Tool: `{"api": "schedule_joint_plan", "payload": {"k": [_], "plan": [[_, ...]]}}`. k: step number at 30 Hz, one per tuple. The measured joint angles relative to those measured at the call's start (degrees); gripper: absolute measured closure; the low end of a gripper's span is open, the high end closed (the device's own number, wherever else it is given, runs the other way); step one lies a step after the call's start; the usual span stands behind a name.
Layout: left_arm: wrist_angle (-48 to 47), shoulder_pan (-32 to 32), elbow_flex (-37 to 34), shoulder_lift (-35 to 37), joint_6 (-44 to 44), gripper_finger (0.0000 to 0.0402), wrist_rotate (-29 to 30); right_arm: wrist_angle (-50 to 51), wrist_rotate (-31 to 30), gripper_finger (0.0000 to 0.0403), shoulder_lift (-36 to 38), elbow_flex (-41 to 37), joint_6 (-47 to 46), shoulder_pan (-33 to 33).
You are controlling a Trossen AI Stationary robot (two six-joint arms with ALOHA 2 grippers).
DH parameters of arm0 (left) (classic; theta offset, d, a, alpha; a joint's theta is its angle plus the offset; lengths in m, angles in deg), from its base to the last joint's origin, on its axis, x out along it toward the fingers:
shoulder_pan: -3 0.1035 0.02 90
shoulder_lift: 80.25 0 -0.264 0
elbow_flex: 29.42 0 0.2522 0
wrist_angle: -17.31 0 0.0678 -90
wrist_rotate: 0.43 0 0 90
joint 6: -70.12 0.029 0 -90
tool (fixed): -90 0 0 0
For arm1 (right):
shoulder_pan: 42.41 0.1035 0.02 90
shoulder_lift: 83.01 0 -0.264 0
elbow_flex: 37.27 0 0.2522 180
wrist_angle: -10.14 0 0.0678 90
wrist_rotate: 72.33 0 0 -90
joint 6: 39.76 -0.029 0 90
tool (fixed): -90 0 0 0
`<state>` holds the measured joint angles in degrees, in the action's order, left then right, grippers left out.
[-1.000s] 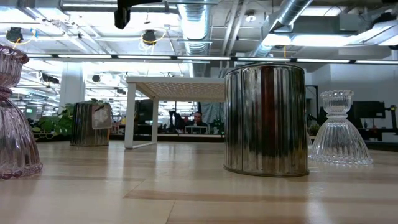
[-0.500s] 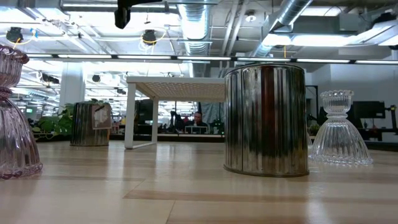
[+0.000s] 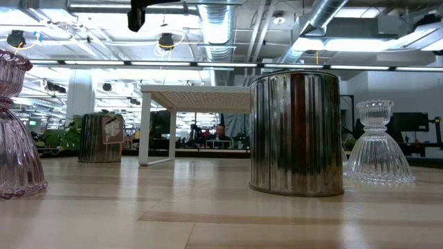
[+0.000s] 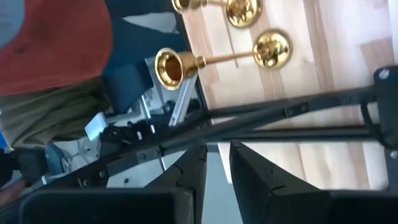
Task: Pick & Place candle stick holders
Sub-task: Put the top gold candle holder on the shelf
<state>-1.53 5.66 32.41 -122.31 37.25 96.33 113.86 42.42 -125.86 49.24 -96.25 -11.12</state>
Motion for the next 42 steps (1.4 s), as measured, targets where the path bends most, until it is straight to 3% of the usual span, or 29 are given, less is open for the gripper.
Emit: {"api": "schedule_joint_plan", "payload": {"k": [7, 14, 17, 28, 34, 42], "plan": [[0.0, 0.0, 0.0, 0.0, 0.0, 0.0344, 0.0, -0.9, -2.2, 0.0347, -5.0, 2.9, 0.3, 1.8], [0.2, 0.0, 0.0, 0.0, 0.0, 0.0344, 0.0, -0.1, -12.1, 0.0397, -14.9, 17.2, 9.6, 1.7], [0.3, 0.0, 0.0, 0.0, 0.0, 0.0344, 0.0, -0.1, -16.0, 0.0395, -19.3, 22.4, 10.6, 1.8], [0.4, 0.0, 0.0, 0.0, 0.0, 0.0344, 0.0, 0.0, -13.9, 0.0401, -26.0, 22.5, 11.5, 9.5], [0.4, 0.0, 0.0, 0.0, 0.0, 0.0344, 0.0, 0.1, -10.8, 0.0366, -25.3, 22.6, 7.2, 10.3], [0.4, 0.0, 0.0, 0.0, 3.3, 0.0333, 0.0, 0.1, -6.3, 0.0248, -25.0, 22.6, 3.9, 9.2]]}}
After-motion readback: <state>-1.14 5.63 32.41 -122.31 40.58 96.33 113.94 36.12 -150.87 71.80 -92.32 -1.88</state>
